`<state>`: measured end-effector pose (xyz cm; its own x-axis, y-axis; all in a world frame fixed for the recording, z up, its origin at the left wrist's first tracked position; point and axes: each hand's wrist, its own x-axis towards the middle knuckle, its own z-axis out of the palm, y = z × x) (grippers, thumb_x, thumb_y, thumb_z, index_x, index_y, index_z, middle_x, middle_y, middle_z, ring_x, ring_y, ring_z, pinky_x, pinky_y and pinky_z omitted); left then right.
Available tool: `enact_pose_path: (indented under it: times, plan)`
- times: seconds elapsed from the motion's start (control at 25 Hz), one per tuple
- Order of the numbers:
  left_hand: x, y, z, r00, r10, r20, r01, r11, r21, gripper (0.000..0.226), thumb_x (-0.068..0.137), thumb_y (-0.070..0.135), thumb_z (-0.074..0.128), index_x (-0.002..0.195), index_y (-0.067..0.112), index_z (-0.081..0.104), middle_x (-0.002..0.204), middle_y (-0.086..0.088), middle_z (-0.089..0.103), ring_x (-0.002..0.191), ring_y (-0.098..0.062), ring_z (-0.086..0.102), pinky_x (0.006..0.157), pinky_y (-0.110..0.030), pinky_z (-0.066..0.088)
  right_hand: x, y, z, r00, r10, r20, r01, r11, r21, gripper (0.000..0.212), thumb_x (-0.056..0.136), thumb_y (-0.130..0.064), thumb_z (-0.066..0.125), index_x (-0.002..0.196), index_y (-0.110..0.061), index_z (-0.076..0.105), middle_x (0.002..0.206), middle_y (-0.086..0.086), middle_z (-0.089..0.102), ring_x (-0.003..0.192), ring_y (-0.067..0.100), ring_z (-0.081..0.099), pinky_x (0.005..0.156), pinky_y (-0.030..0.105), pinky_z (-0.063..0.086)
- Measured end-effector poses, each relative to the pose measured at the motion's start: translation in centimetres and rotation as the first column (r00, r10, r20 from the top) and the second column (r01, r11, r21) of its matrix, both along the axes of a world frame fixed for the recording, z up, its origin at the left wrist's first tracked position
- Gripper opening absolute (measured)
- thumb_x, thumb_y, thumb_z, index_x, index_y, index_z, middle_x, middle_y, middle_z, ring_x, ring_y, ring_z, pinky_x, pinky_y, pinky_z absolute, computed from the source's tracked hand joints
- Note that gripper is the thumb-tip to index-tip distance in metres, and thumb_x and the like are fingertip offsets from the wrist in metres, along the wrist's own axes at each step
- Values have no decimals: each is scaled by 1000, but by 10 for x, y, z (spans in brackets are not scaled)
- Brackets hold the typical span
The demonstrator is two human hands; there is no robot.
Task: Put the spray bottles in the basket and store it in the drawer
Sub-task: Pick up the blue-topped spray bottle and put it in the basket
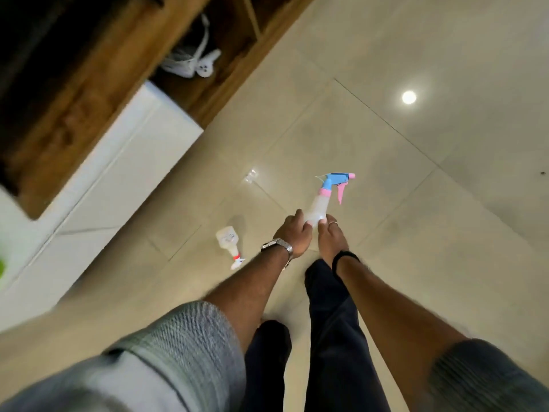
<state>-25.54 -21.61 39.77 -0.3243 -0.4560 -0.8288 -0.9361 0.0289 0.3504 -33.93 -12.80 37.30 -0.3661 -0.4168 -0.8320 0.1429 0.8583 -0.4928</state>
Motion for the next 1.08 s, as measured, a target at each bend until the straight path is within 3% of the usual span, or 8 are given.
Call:
enact_pose_path:
  times: [0.04, 0.08, 0.16, 0.28, 0.44, 0.56, 0.72, 1.08]
  plan:
    - [28, -3, 19, 998, 64, -23, -65, 997, -29, 35, 105, 30, 34, 127, 5, 44, 128, -25, 56, 112, -43, 60, 87, -42, 49, 21, -11, 22, 998, 59, -34, -61, 997, -40, 43, 103, -38, 26, 138, -28, 49, 130, 2, 62, 109, 22, 56, 88, 23, 45]
    - [65, -4, 41, 990, 127, -57, -131, 989, -71, 33, 106, 30, 35, 124, 5, 44, 124, -26, 58, 109, -43, 61, 83, -41, 47, 50, -21, 49, 990, 131, -56, -136, 987, -88, 41, 104, -35, 27, 137, -26, 50, 129, 5, 62, 107, 23, 57, 85, 23, 45]
    - [115, -5, 73, 969, 213, -128, -229, 965, -129, 31, 107, 30, 35, 120, 4, 46, 120, -25, 60, 105, -43, 61, 76, -38, 42, 94, -35, 86, 973, 213, -84, -223, 965, -136, 43, 105, -32, 28, 143, -22, 46, 136, 11, 57, 119, 29, 57, 101, 40, 48]
    - [206, 2, 128, 914, 351, -204, -392, 895, -213, 31, 107, 32, 35, 120, 7, 47, 118, -23, 61, 103, -41, 62, 73, -34, 39, 174, -48, 143, 913, 384, -139, -403, 903, -149, 51, 105, -36, 27, 152, -17, 36, 149, 13, 47, 132, 31, 51, 113, 47, 40]
    - [325, 20, 186, 839, 461, -289, -535, 795, -286, 39, 108, 33, 35, 135, 8, 47, 127, -21, 61, 110, -41, 61, 91, -45, 52, 285, -53, 204, 811, 547, -207, -582, 789, -195, 53, 106, -39, 27, 155, -20, 31, 155, 10, 41, 136, 30, 47, 115, 47, 38]
    - [409, 48, 215, 777, 535, -332, -627, 709, -323, 40, 108, 32, 34, 137, 7, 46, 126, -22, 60, 110, -41, 61, 94, -48, 51, 365, -47, 231, 717, 646, -261, -695, 691, -198, 54, 106, -40, 29, 157, -22, 27, 155, 10, 40, 137, 31, 46, 115, 42, 36]
    - [508, 89, 240, 654, 663, -366, -755, 536, -378, 39, 109, 31, 33, 137, 7, 45, 128, -22, 60, 111, -41, 61, 90, -42, 50, 472, -37, 262, 555, 768, -320, -832, 505, -231, 51, 106, -35, 31, 154, -20, 32, 146, 15, 47, 127, 32, 53, 97, 30, 39]
    - [655, 109, 264, 469, 795, -385, -843, 273, -464, 38, 109, 31, 31, 136, 8, 45, 124, -19, 62, 105, -36, 62, 81, -38, 49, 639, -53, 297, 266, 895, -358, -945, 169, -278, 49, 106, -33, 31, 153, -19, 33, 146, 15, 47, 125, 34, 55, 108, 42, 45]
